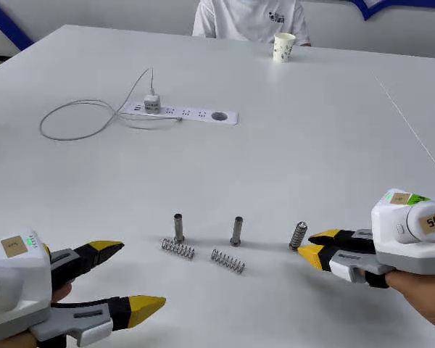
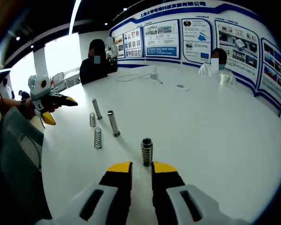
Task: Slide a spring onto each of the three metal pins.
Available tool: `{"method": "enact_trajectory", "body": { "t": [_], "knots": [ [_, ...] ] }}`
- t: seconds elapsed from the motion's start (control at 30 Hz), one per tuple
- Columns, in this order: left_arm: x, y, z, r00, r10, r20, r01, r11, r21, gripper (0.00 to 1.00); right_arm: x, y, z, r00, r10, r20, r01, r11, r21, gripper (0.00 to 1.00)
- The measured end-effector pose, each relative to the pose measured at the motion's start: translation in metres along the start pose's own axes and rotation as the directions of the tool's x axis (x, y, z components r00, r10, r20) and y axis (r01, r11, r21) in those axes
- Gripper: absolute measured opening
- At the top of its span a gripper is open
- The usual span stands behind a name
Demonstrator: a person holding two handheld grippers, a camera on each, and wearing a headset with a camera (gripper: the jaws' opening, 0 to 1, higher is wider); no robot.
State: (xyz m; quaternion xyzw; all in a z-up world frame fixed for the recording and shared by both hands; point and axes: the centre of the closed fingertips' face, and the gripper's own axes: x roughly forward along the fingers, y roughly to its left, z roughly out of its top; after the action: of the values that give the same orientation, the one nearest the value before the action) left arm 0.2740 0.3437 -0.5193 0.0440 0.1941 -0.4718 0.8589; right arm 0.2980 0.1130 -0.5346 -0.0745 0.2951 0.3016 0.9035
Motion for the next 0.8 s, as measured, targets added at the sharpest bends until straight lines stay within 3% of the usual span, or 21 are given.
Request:
{"method": "enact_trajectory", "body": {
  "t": [0.8],
  "knots": [
    [0.0, 0.0, 0.003, 1.0, 0.002, 0.008, -0.002, 1.0, 0.002, 0.69, 0.0, 0.02, 0.0, 0.9989, 0.041, -0.023, -0.041, 0.999, -0.029, 0.17]
  ]
}}
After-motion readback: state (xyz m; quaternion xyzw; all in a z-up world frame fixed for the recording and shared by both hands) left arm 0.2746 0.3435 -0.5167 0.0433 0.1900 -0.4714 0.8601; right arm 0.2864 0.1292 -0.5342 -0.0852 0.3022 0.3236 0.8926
